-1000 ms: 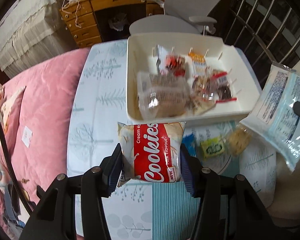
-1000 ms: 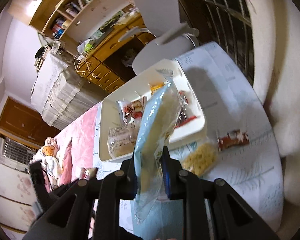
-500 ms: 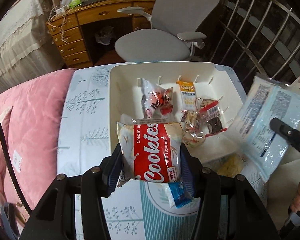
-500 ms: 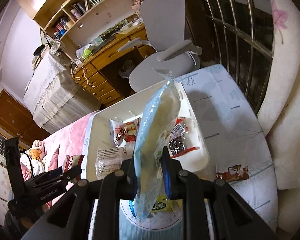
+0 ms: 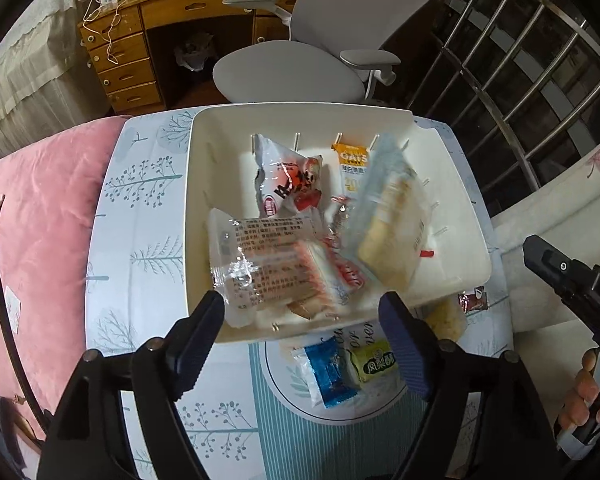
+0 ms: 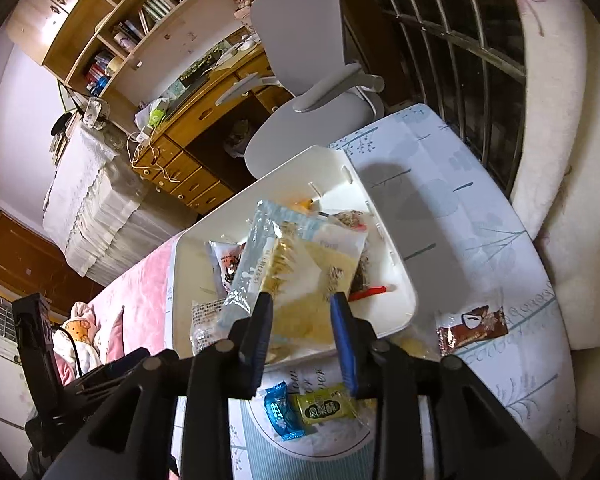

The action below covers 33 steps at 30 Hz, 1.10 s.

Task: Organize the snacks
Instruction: 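Carry both snacks over the white tray and release them inside, then move both open tools back over the last snacks on the table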

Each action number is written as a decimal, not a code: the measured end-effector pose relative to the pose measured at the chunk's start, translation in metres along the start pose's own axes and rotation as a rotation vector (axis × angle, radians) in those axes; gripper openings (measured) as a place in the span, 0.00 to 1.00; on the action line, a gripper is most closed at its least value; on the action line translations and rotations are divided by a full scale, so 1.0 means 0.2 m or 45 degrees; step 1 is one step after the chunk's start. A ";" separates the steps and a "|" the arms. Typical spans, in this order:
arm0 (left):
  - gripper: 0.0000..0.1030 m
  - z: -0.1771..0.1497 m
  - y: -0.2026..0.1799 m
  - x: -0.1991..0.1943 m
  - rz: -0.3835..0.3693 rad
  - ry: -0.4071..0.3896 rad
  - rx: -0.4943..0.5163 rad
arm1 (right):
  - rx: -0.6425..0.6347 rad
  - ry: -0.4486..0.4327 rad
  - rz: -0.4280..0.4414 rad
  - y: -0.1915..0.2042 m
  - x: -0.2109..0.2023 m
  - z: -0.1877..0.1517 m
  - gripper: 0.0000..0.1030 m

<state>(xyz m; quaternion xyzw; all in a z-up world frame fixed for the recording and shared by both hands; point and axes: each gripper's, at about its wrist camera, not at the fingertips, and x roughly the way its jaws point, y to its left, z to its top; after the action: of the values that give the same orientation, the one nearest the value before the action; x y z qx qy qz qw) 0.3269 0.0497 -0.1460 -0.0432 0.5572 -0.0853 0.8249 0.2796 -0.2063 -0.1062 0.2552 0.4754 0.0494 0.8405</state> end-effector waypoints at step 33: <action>0.77 -0.49 -0.20 0.08 0.123 0.085 -0.124 | 0.144 0.304 -0.057 -0.38 0.03 -0.21 0.33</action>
<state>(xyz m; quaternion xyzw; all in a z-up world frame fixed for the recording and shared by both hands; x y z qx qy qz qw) 0.2385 0.0099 -0.1899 -0.0534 0.5893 -0.0197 0.8059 0.2359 -0.2539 -0.1633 0.2840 0.5797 0.0336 0.7630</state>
